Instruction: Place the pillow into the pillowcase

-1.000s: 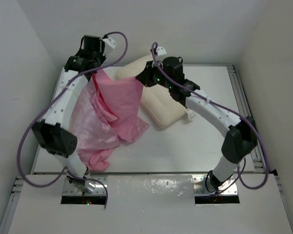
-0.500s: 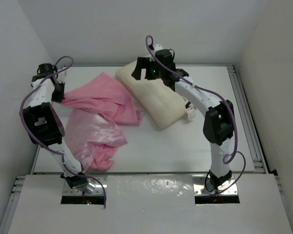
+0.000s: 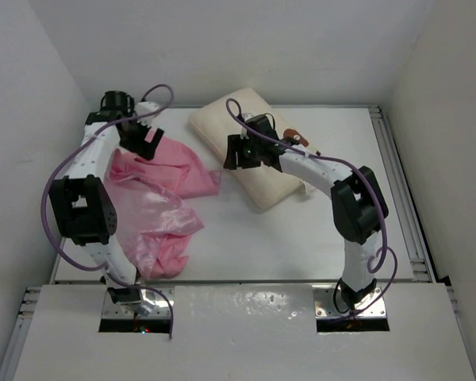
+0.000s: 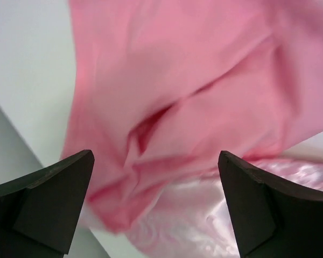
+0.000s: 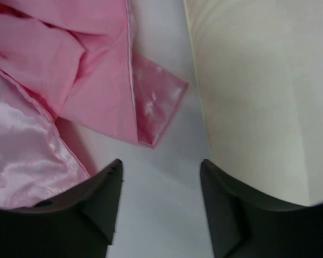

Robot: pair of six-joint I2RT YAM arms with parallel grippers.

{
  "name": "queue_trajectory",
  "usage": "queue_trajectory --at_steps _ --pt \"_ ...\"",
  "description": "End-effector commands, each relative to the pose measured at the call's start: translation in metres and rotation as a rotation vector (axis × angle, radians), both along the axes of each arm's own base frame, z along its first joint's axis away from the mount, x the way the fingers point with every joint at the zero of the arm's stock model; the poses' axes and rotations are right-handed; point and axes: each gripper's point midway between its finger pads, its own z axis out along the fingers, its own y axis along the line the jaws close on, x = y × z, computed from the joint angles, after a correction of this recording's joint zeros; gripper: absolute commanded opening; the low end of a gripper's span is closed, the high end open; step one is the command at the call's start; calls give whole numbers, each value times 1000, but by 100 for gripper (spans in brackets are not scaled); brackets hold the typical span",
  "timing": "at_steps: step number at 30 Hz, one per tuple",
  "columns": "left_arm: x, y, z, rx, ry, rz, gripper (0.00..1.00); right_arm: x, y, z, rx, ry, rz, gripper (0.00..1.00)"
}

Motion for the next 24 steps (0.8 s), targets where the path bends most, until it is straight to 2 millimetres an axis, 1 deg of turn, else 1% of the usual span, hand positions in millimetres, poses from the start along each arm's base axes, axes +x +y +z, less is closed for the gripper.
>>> queue_trajectory --at_steps 1,2,3,5,6,8,9,10,11,12,13,14,15,16,17,18,19,20,21,22,23,24 --pt "25 -54 9 -19 -49 -231 100 -8 -4 24 43 -24 -12 62" --pt "30 -61 -6 -18 -7 -247 100 -11 -10 18 40 -4 -26 66" --pt "31 -79 -15 -26 19 -287 100 -13 -10 16 45 3 -26 72" --pt "35 -97 -31 -63 56 -327 100 -20 -12 9 49 26 -25 75" --pt "36 -111 -34 -76 58 -363 100 -22 -14 5 44 35 -30 75" --pt "38 -131 -42 -106 52 -418 100 -26 -21 -1 42 59 -59 75" --pt "36 -147 -44 -115 59 -458 100 -26 -25 -2 41 62 -77 75" --pt "30 -159 -49 -135 86 -494 100 -27 -32 -9 44 81 -100 75" --pt "25 -175 -51 -136 95 -552 100 -29 -35 -6 54 80 -110 75" --pt "19 -182 -54 -137 112 -583 100 -29 -41 -7 50 79 -129 75" --pt "10 -187 -62 -138 151 -605 100 -33 -51 -16 42 100 -153 75" --pt "1 -197 -69 -125 177 -655 100 -34 -57 -17 41 102 -169 75" --pt "-4 -200 -74 -116 195 -673 100 -33 -64 -9 43 82 -193 75" --pt "-15 -199 -87 -97 239 -684 100 -38 -76 -17 32 96 -219 75" --pt "-21 -203 -94 -79 256 -706 100 -39 -83 -17 32 92 -239 75" --pt "-23 -202 -100 -60 267 -701 100 -39 -90 -6 44 65 -255 75" --pt "-20 -199 -108 -15 262 -686 100 -37 -99 -4 38 42 -285 75" --pt "-27 -201 -120 5 283 -689 100 -43 -106 -8 27 43 -298 75" --pt "-25 -200 -125 35 277 -675 100 -44 -111 2 32 15 -308 75" --pt "-15 -192 -135 109 248 -632 100 -44 -118 1 9 -9 -321 76" --pt "-13 -193 -138 128 238 -596 100 -45 -121 5 6 -24 -319 75" --pt "-7 -190 -139 151 223 -571 97 -45 -122 8 0 -41 -318 76"
